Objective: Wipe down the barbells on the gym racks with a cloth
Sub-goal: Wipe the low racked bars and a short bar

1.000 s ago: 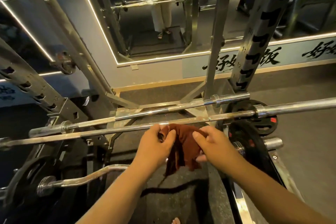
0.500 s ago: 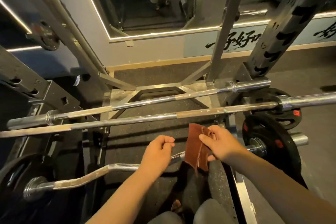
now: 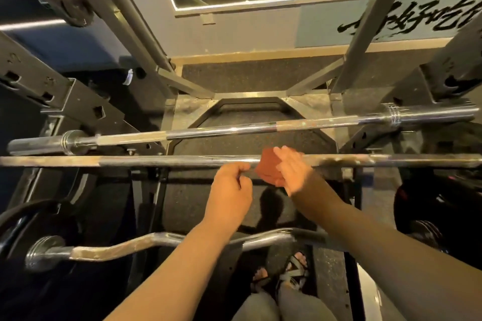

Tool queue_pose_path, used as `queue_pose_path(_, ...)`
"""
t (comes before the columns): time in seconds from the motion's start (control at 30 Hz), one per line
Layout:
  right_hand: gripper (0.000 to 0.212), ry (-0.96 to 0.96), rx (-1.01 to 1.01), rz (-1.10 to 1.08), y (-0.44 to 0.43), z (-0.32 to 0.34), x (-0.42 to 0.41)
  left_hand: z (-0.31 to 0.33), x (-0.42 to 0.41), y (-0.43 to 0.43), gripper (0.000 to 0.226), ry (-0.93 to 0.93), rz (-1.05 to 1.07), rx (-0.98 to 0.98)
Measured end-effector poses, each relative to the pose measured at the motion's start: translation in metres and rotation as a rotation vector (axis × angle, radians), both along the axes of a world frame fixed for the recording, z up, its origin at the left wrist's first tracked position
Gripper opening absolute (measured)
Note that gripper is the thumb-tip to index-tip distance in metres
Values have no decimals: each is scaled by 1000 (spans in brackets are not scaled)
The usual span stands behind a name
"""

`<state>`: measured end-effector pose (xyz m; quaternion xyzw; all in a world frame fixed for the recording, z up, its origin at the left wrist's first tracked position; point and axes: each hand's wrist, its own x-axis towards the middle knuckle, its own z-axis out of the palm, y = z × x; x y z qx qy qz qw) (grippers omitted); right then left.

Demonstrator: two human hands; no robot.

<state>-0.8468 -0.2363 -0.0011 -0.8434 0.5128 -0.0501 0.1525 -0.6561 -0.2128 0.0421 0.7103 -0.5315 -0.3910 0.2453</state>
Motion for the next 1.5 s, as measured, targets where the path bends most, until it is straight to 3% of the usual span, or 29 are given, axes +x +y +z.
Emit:
queue_pose_path(0.1,25,-116,30,-43,4,-1,13,-11,3,-21,29,-110,-61,-145)
queue_pose_path(0.2,39,-276,55,-254,-11,17,30,-26,6,-44,30,-244,-127,-207)
queue_pose_path(0.27,33,-196,32,-325,-29,11,39,-39,10,-59,28,-312,-207,-239)
queue_pose_path(0.33,40,-48,108,-340,-43,5,52,-53,15,-70,30,-417,-307,-252)
queue_pose_path(0.4,47,-6,132,-419,-46,-4,61,-62,21,-77,44,-593,-413,-250)
queue_pose_path(0.47,44,45,25,-440,-34,-15,62,-67,22,-80,55,-701,-471,-268)
queue_pose_path(0.7,43,53,-66,-364,-20,-23,68,-83,19,-82,61,-749,-431,-296)
queue_pose_path(0.9,54,129,-79,-341,-55,-19,78,-86,22,-81,41,-806,-467,-412)
queue_pose_path(1.03,28,-92,-232,-364,-15,-39,71,-86,20,-81,50,-860,-452,-351)
queue_pose_path(1.1,37,-149,-268,-335,1,-47,69,-83,20,-80,53,-854,-451,-352)
queue_pose_path(1.27,16,21,-233,-316,-33,-32,45,-82,20,-79,54,-821,-422,-408)
queue_pose_path(1.4,30,222,-235,-319,-48,-24,34,-84,21,-78,52,-795,-409,-441)
queue_pose_path(1.5,24,19,-280,-444,-29,-36,49,-85,20,-78,52,-794,-409,-427)
